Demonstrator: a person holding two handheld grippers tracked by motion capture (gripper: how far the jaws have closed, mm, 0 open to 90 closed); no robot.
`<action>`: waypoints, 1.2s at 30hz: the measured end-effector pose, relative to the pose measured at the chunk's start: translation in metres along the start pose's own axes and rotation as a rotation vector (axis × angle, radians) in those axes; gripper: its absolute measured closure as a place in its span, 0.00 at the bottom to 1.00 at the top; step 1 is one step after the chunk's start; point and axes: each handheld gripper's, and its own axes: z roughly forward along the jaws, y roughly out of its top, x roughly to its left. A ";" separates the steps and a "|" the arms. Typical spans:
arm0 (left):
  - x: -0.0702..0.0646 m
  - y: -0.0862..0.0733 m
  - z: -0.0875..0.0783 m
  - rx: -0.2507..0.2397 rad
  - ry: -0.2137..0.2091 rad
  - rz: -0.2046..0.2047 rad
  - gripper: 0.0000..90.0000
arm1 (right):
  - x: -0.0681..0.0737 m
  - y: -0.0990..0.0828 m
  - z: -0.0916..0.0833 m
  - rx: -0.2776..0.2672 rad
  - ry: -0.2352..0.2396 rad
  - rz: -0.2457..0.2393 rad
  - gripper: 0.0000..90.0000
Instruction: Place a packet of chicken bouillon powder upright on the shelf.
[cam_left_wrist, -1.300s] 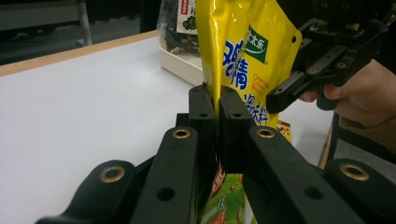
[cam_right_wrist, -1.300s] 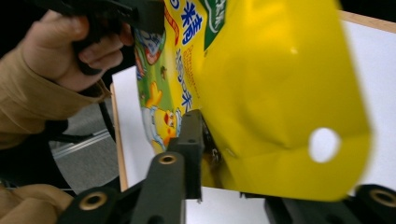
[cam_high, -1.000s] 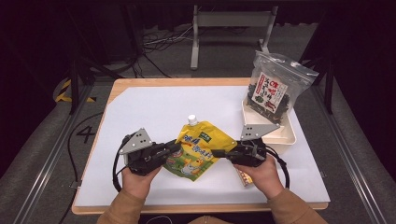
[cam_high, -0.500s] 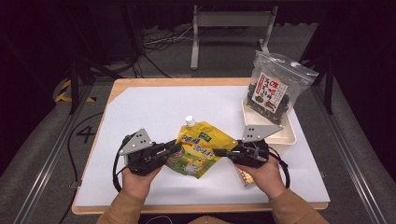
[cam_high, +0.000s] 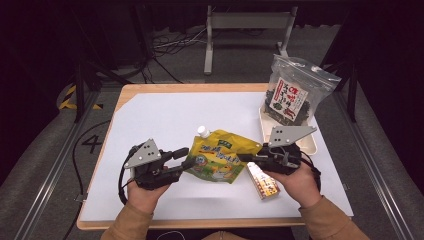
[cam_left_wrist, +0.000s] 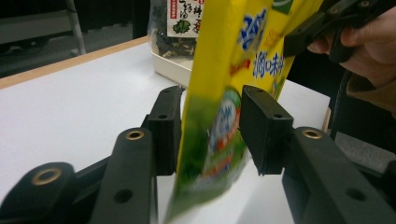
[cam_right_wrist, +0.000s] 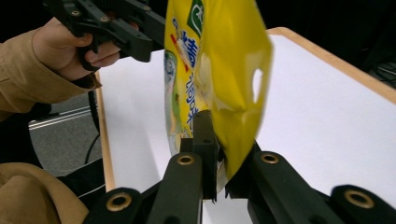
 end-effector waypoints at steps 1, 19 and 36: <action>0.001 0.000 -0.001 0.003 -0.002 -0.001 0.62 | -0.002 0.002 -0.005 0.003 -0.012 0.000 0.96; 0.016 -0.003 -0.011 0.009 0.020 -0.031 0.51 | -0.029 0.023 -0.070 0.044 -0.201 -0.083 0.96; 0.024 -0.007 -0.011 0.027 0.038 -0.057 0.48 | -0.051 0.026 -0.106 0.073 -0.269 -0.081 0.96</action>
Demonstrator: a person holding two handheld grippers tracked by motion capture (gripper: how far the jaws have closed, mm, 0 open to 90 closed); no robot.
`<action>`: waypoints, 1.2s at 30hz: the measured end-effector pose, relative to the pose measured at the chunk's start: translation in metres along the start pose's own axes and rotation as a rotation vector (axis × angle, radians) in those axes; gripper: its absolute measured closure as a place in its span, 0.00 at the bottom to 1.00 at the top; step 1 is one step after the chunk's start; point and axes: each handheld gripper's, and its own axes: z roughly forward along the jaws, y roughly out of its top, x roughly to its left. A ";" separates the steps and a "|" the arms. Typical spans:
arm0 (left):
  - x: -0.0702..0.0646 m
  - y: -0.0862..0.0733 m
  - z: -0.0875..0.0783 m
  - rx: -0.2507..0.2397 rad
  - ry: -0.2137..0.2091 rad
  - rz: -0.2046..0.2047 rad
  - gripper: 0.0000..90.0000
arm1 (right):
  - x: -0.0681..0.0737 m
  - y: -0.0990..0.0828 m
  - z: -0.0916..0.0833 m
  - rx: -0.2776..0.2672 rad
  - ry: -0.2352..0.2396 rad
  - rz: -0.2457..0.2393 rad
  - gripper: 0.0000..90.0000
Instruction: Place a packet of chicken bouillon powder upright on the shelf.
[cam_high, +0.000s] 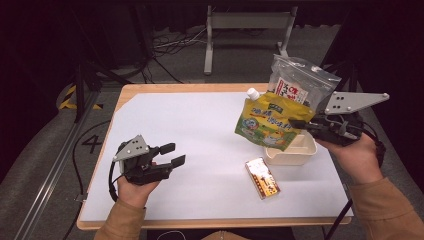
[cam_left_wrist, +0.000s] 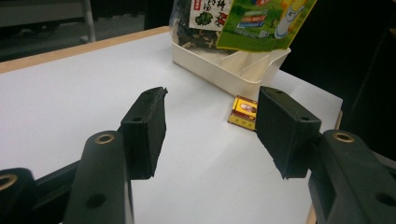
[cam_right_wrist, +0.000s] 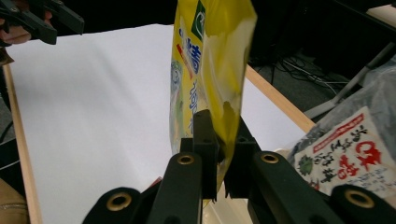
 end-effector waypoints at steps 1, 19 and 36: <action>0.000 0.000 0.000 0.002 0.000 -0.003 0.48 | -0.002 0.000 -0.002 0.003 -0.006 -0.003 0.96; 0.003 -0.002 0.003 0.026 0.005 -0.008 0.43 | -0.033 -0.014 -0.015 0.060 -0.040 0.057 0.95; 0.003 -0.002 0.007 0.055 0.005 -0.004 0.40 | -0.051 -0.026 -0.007 0.165 -0.066 0.079 0.95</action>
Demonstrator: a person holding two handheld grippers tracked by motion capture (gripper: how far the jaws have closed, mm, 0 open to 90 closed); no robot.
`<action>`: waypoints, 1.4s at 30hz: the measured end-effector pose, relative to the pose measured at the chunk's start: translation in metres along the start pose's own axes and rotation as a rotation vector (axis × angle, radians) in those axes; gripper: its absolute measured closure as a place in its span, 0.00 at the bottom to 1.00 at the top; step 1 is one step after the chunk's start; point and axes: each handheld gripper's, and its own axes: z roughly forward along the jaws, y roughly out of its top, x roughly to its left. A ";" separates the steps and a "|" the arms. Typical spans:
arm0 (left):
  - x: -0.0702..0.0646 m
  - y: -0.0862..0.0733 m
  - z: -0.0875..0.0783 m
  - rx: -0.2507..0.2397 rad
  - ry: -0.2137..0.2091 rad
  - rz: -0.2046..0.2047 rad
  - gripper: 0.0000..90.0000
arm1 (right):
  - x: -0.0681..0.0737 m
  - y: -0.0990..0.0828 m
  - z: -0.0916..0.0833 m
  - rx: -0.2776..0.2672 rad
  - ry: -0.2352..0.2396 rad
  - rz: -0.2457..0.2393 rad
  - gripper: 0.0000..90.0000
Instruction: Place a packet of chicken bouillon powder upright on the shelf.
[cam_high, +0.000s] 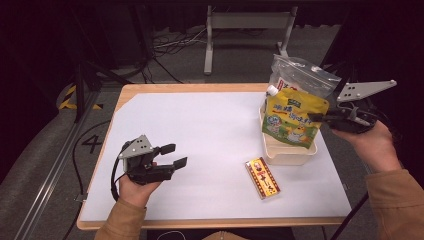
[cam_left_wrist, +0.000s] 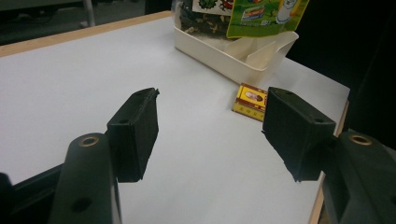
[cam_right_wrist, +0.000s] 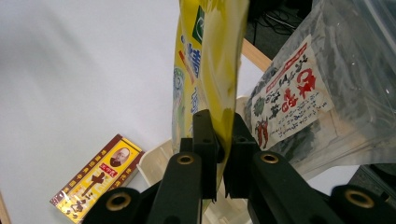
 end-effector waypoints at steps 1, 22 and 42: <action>0.000 0.000 0.000 0.000 -0.001 -0.003 0.40 | 0.000 0.000 0.001 0.005 0.002 0.000 0.95; 0.002 -0.001 0.001 0.015 -0.003 -0.002 0.38 | -0.014 -0.013 0.021 0.086 -0.008 -0.005 0.95; 0.002 -0.001 0.002 0.022 -0.009 -0.009 0.37 | -0.014 -0.028 0.039 0.083 0.021 0.008 0.96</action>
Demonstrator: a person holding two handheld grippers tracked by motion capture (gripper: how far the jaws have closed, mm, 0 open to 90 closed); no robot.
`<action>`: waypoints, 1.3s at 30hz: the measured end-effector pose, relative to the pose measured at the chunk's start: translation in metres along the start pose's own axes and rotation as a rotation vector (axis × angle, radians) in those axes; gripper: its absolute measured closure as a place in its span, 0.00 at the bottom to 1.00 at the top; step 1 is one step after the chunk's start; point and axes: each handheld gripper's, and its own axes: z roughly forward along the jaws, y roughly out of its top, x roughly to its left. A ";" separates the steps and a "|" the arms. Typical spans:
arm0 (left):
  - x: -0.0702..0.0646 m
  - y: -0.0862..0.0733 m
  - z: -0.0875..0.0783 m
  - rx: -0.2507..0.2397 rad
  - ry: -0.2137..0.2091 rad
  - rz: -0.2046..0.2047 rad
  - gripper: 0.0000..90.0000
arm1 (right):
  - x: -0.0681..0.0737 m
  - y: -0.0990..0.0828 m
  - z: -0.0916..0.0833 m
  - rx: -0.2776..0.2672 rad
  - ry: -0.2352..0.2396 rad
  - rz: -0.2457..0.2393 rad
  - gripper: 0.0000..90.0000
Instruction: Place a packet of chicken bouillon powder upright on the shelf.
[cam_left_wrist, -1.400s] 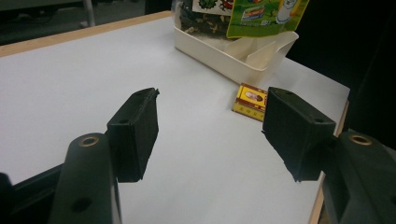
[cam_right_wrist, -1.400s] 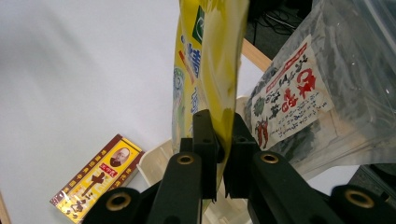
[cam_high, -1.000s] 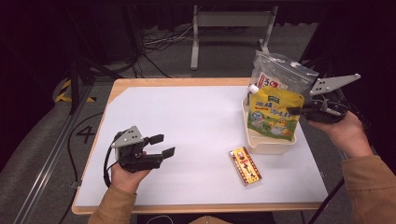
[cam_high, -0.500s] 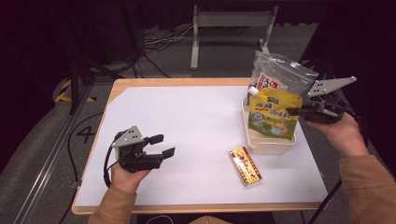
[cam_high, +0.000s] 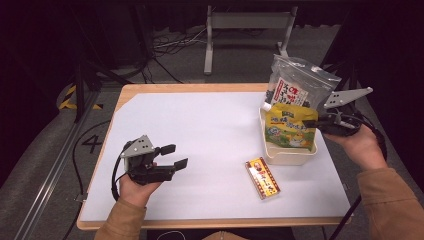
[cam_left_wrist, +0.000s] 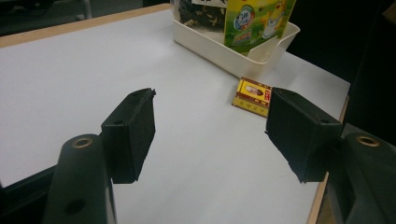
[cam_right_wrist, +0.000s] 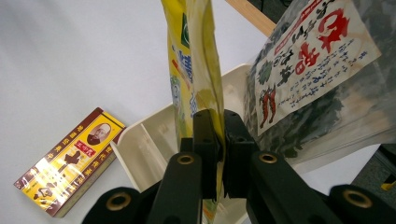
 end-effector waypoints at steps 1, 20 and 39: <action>0.000 0.000 0.000 0.000 0.001 0.002 0.37 | 0.000 -0.001 0.001 0.000 0.004 0.002 0.96; 0.000 0.001 0.007 0.033 -0.015 0.004 0.34 | -0.004 -0.027 0.008 -0.025 0.031 0.079 0.95; 0.001 0.003 0.015 0.048 -0.028 0.007 0.31 | 0.001 -0.043 0.003 -0.072 0.001 0.097 0.84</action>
